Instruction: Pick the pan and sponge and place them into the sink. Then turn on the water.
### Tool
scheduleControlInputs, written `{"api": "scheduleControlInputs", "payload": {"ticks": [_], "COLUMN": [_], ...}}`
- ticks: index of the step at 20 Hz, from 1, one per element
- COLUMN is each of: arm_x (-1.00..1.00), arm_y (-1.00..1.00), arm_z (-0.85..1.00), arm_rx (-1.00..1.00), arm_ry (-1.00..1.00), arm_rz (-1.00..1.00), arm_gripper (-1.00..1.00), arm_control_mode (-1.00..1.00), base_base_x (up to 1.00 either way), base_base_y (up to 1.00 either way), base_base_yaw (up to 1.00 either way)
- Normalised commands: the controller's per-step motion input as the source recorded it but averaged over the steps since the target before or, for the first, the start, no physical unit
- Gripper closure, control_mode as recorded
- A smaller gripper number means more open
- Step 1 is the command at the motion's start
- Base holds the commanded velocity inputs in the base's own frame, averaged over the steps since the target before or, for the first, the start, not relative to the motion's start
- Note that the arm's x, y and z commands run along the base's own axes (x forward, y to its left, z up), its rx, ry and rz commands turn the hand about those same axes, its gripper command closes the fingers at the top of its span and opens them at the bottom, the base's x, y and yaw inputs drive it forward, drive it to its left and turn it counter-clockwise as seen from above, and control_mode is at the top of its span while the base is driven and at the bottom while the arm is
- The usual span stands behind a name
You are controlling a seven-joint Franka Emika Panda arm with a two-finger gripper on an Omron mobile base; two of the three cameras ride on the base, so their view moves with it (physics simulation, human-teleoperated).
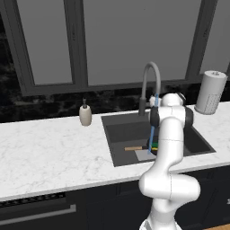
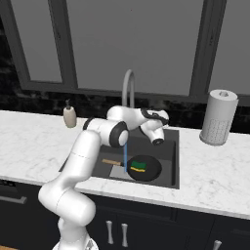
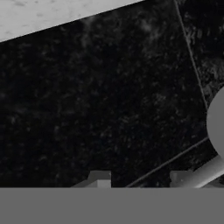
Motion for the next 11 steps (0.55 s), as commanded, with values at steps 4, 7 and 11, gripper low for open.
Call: {"api": "scheduleControlInputs", "payload": {"ticks": [4, 7, 11], "arm_x": [0.0, -0.31, -0.58], "arm_y": [-1.0, -1.0, -1.0], "arm_z": [-0.28, 0.01, 0.26], "arm_rx": [0.19, 0.27, 0.36], "arm_ry": [0.0, -0.03, -0.05], "arm_rz": [0.06, 0.14, 0.21], "arm_gripper": [1.0, 1.0, 1.0], "arm_control_mode": [-1.0, -1.0, -1.0], "base_base_x": [0.0, 0.0, 0.0], "base_base_y": [0.0, 0.0, 0.0], "base_base_yaw": [0.0, 0.0, 0.0]}}
